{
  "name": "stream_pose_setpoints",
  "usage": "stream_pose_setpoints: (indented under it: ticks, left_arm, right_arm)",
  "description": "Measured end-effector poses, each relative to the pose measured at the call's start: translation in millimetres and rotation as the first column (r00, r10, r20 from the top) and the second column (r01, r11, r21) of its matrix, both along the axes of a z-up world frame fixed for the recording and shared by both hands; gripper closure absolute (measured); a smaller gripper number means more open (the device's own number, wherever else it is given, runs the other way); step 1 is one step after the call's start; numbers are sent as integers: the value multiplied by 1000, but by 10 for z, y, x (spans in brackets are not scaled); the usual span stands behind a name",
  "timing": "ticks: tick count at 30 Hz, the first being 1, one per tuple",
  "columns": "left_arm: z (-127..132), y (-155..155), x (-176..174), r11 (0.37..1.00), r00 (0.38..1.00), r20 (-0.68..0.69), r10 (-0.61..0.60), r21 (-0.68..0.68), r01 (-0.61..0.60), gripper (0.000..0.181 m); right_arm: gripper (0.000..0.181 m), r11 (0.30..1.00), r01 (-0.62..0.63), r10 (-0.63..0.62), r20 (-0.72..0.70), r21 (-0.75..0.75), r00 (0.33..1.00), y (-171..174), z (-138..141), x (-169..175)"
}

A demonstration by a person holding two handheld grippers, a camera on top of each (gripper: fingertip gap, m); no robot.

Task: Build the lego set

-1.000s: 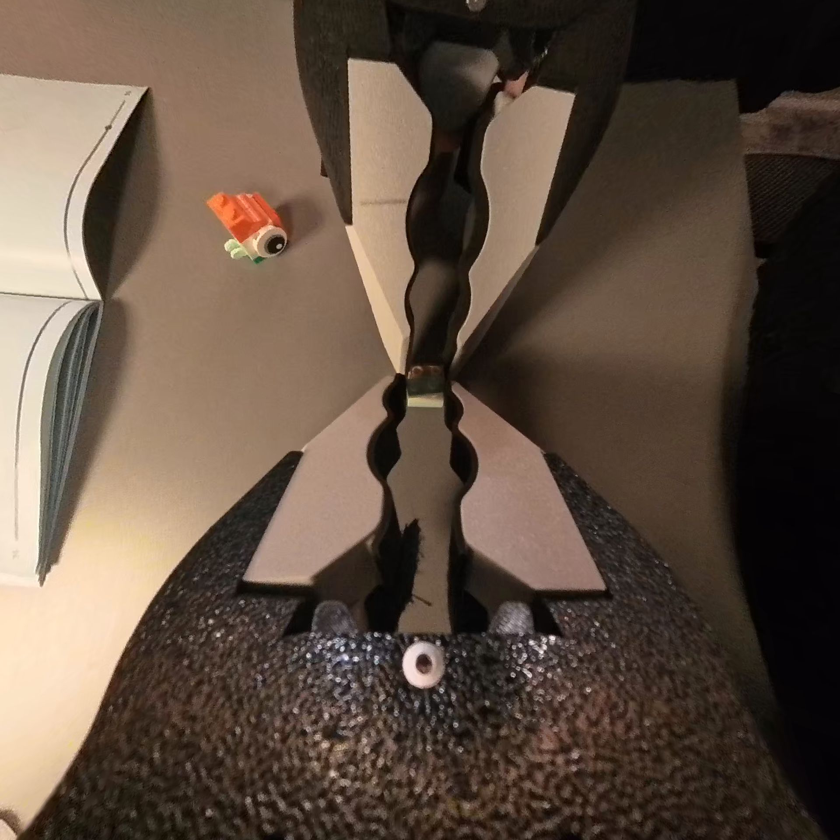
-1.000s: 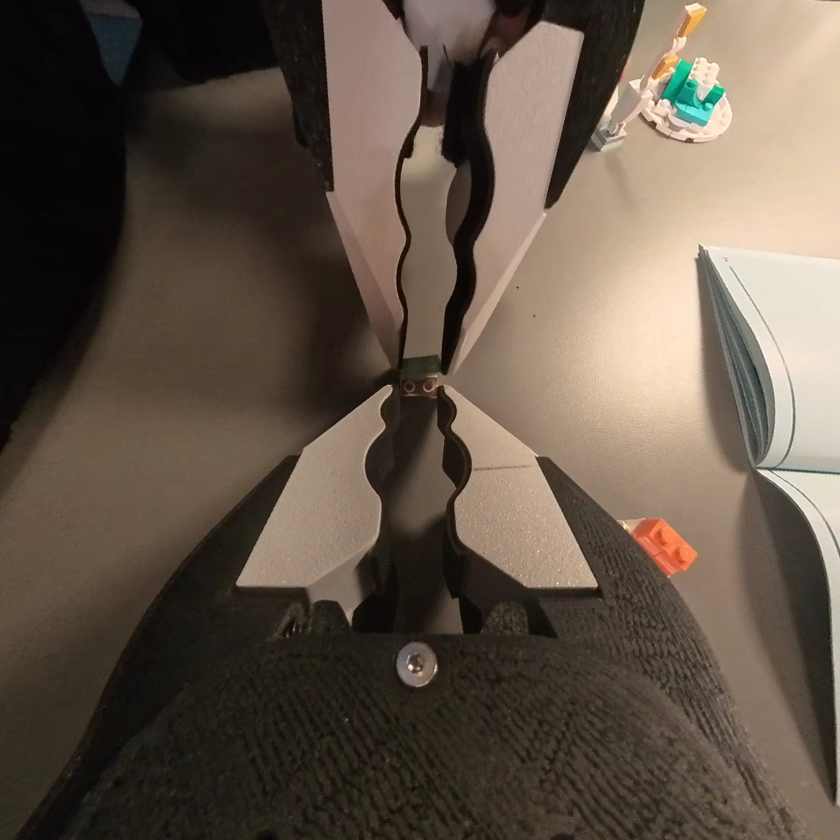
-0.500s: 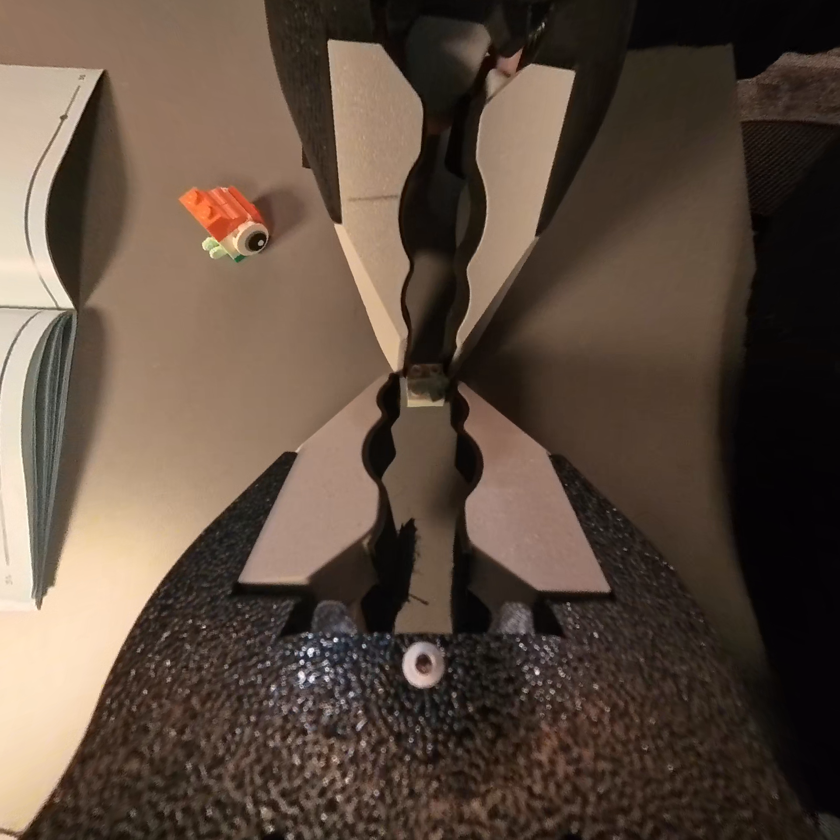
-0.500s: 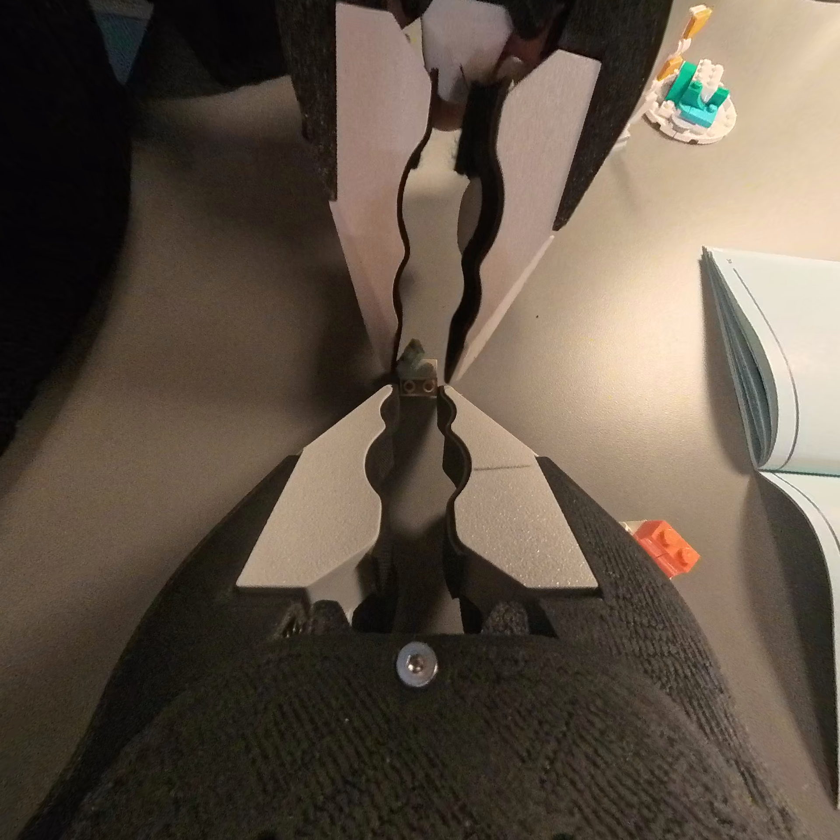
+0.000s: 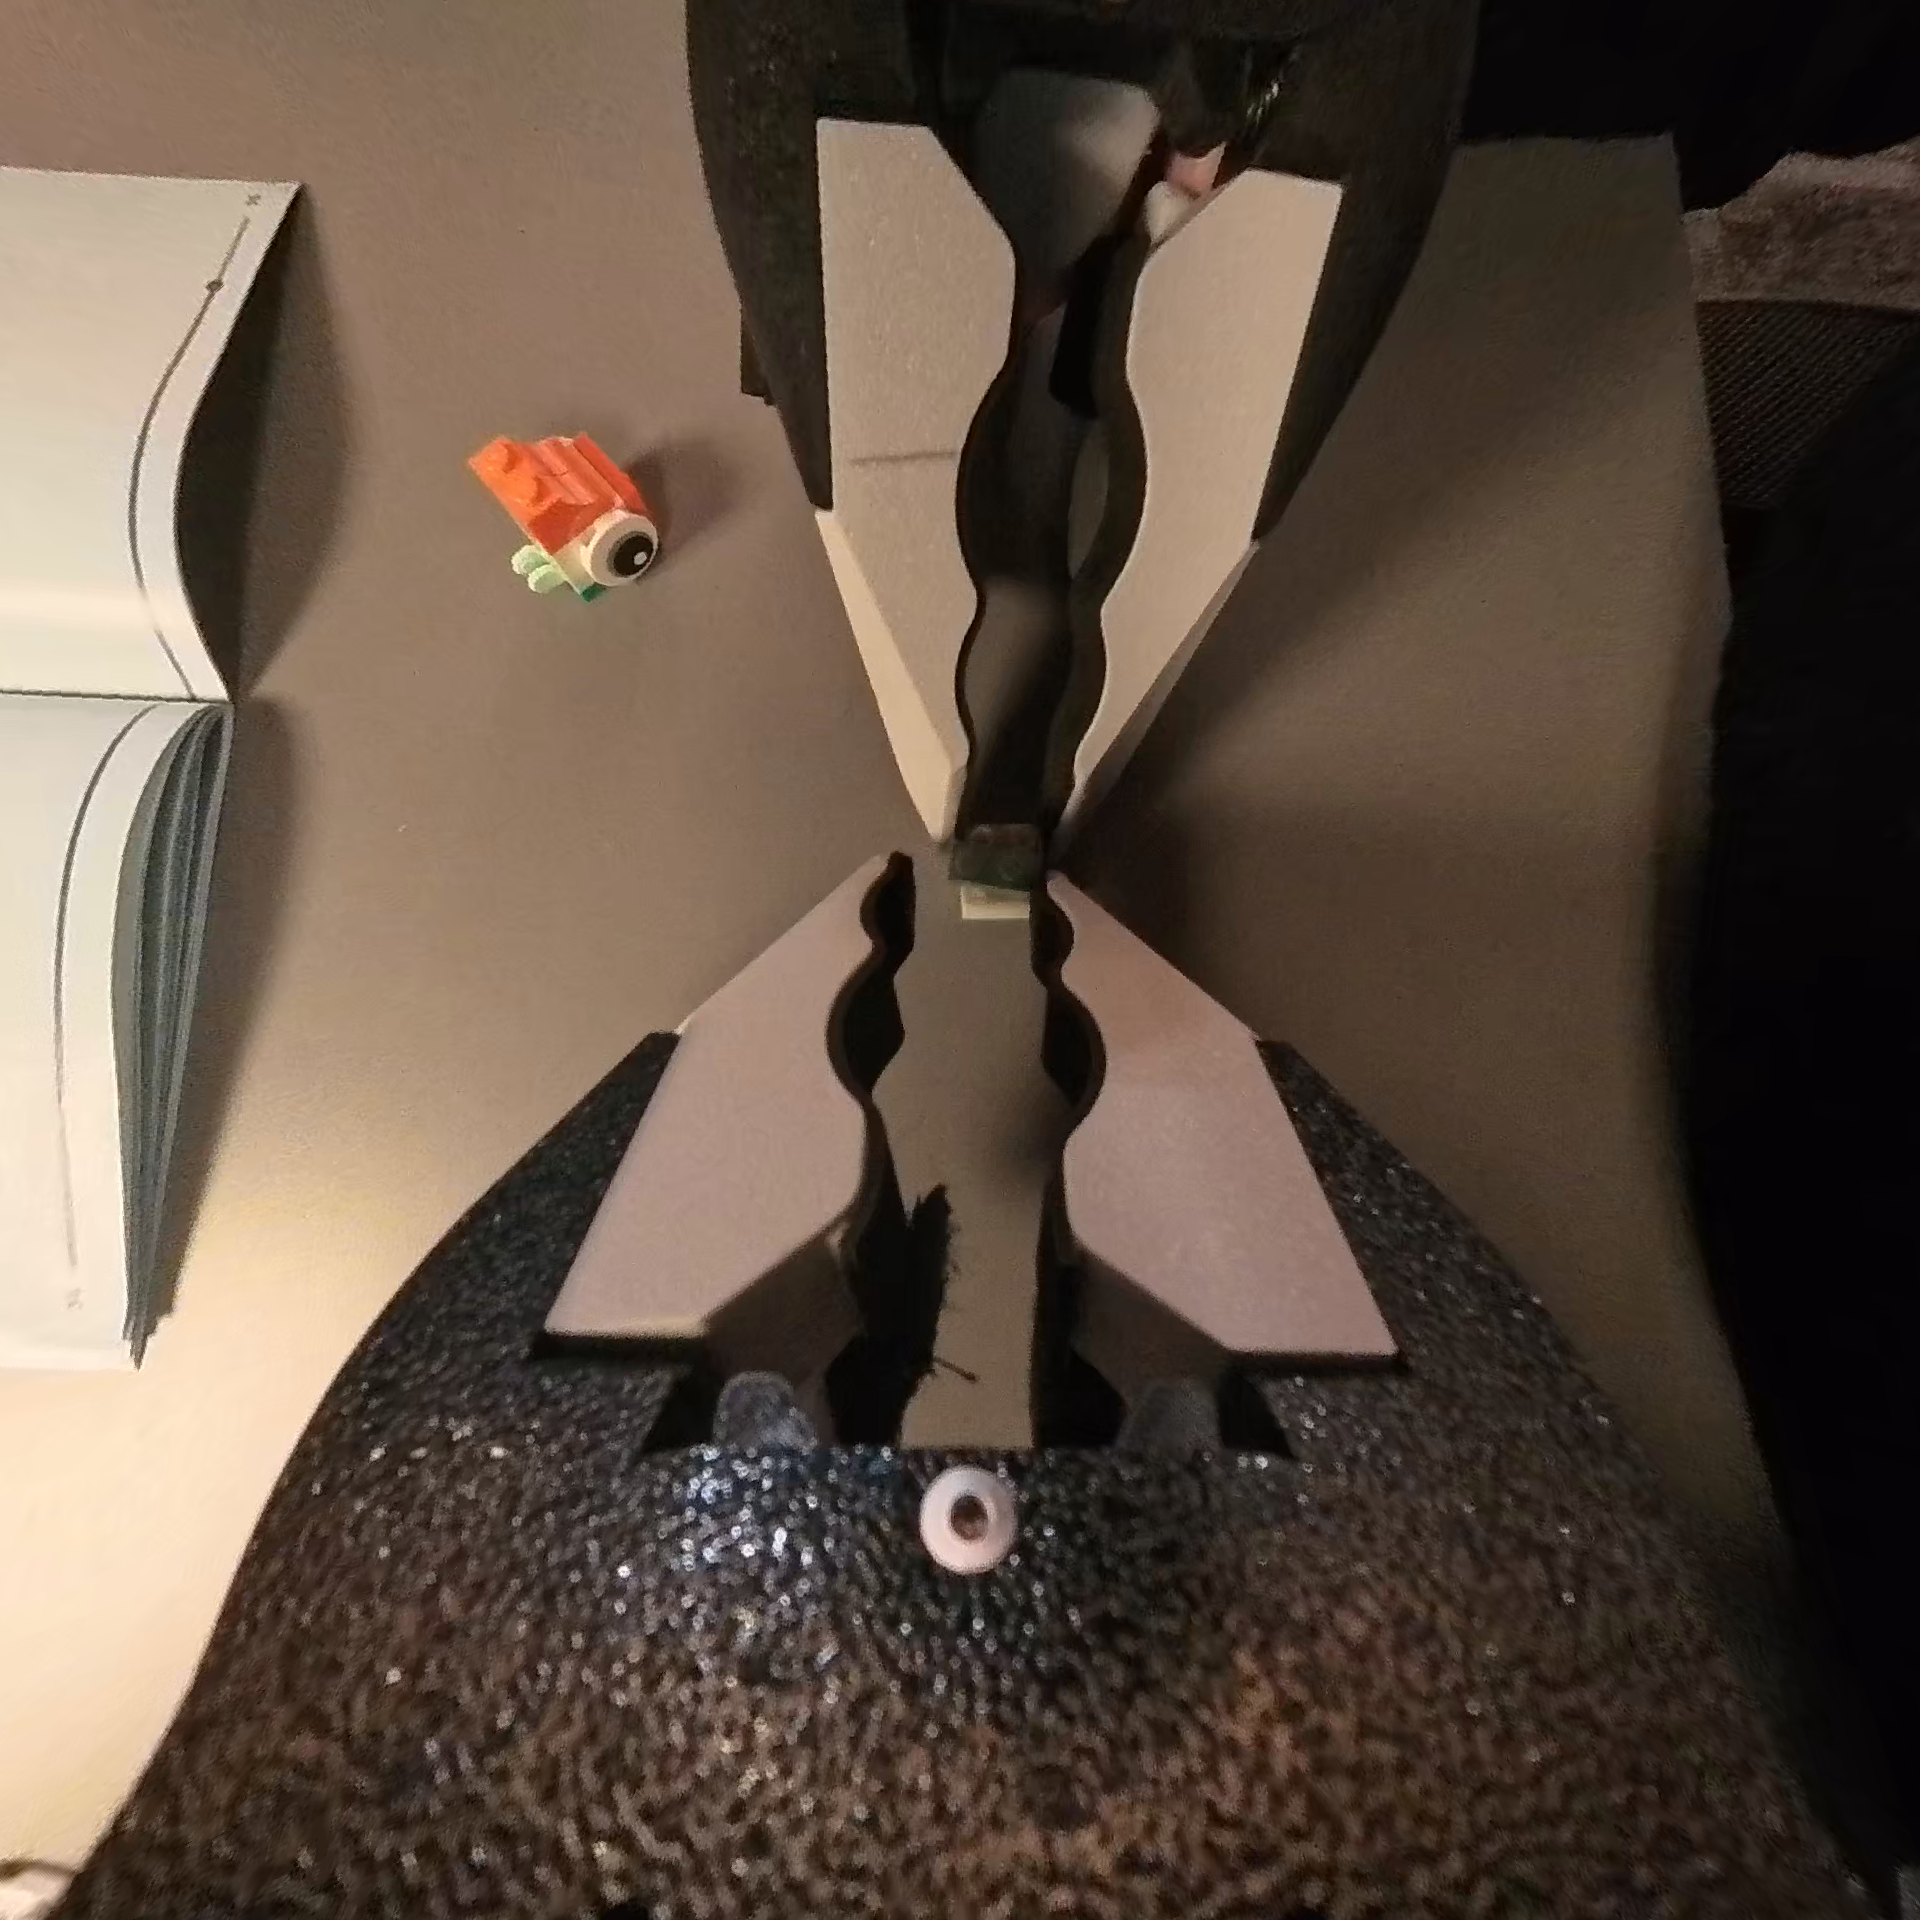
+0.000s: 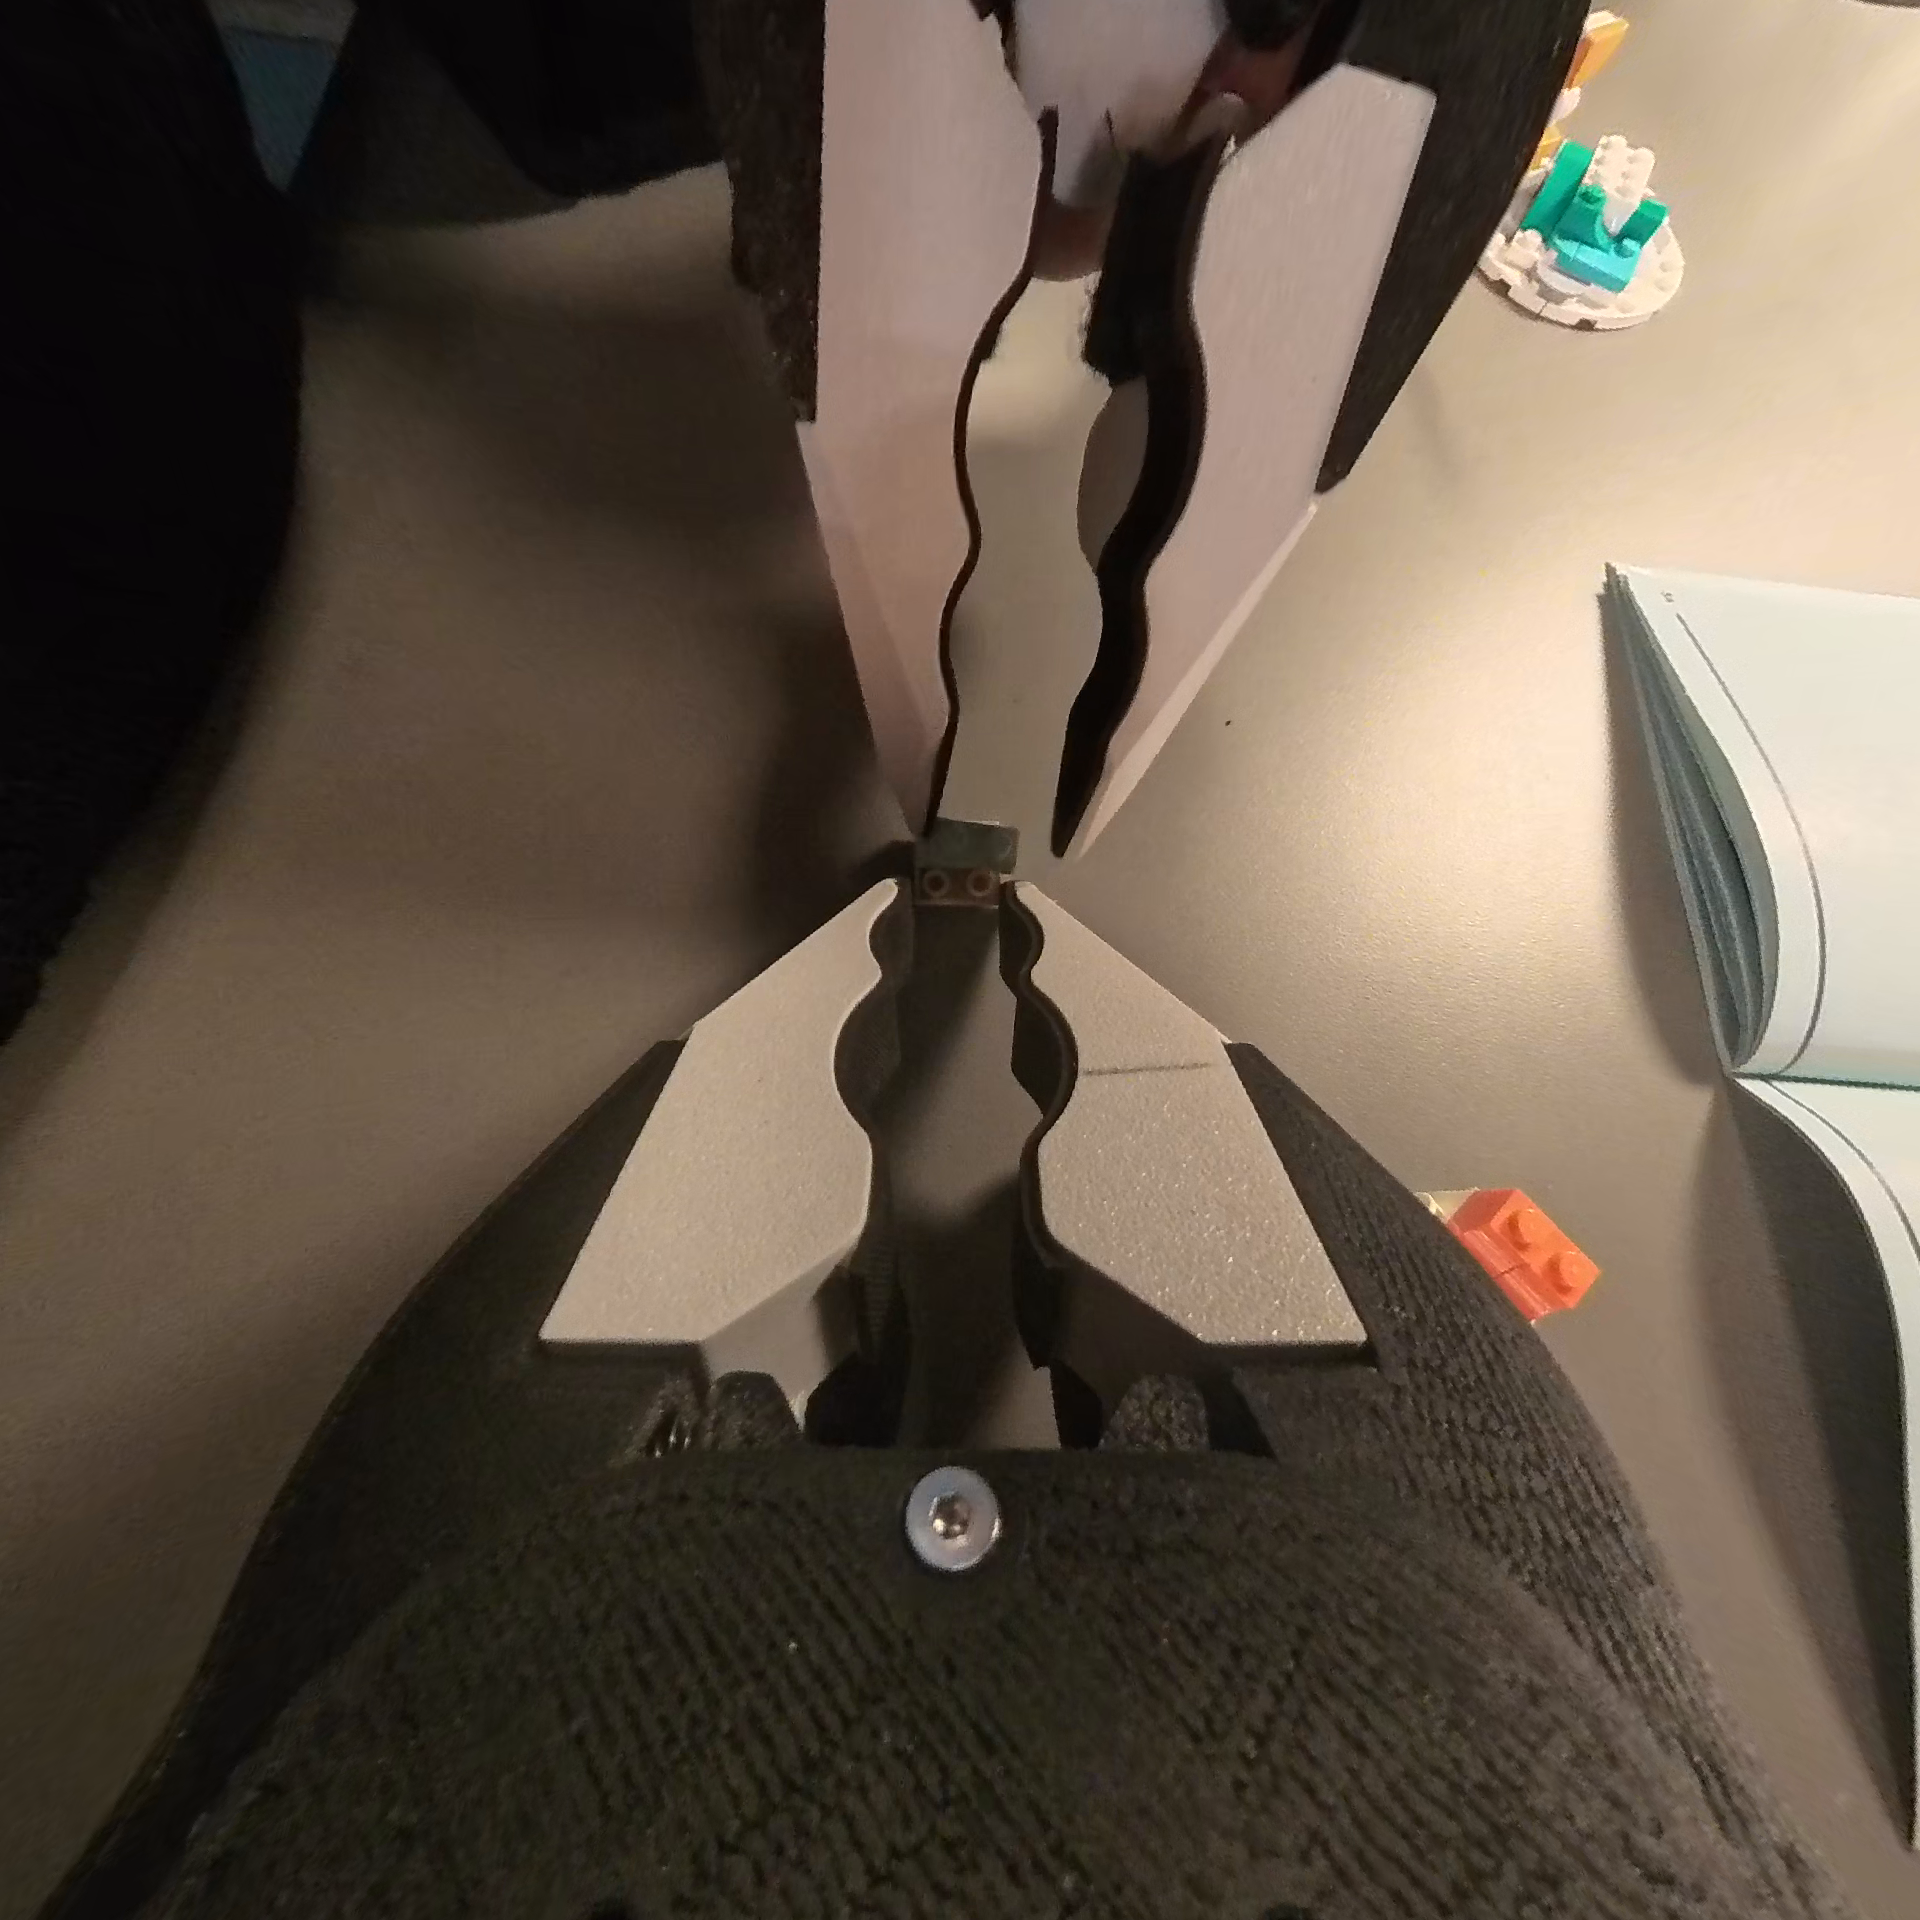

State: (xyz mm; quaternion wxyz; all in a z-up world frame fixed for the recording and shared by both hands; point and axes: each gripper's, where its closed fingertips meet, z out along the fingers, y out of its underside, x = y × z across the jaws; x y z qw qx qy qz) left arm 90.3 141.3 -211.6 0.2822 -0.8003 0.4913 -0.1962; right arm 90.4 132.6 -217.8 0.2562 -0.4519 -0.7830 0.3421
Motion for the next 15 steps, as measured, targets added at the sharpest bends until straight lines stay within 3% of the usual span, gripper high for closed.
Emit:
stream_pose_setpoints:
  ticks: [5,9,12,15]
  left_arm:
    - [81,-40,16,998,999,46,-16,64,13,157]
    - [161,-94,63,973,995,66,-74,225,57,141]
    - [195,-37,2,891,994,-42,-100,440,108,134]
    - [247,52,-48,729,973,-211,-91,652,210,133]
  right_arm:
    - [166,1000,0,0,0,0,1000,1,1,1]
    - [167,1000,10,-11,-15,-29,1000,10,41,-1]
    - [168,998,31,-32,-25,-54,999,43,72,3]
    - [167,997,59,-60,-16,-42,998,111,63,15]
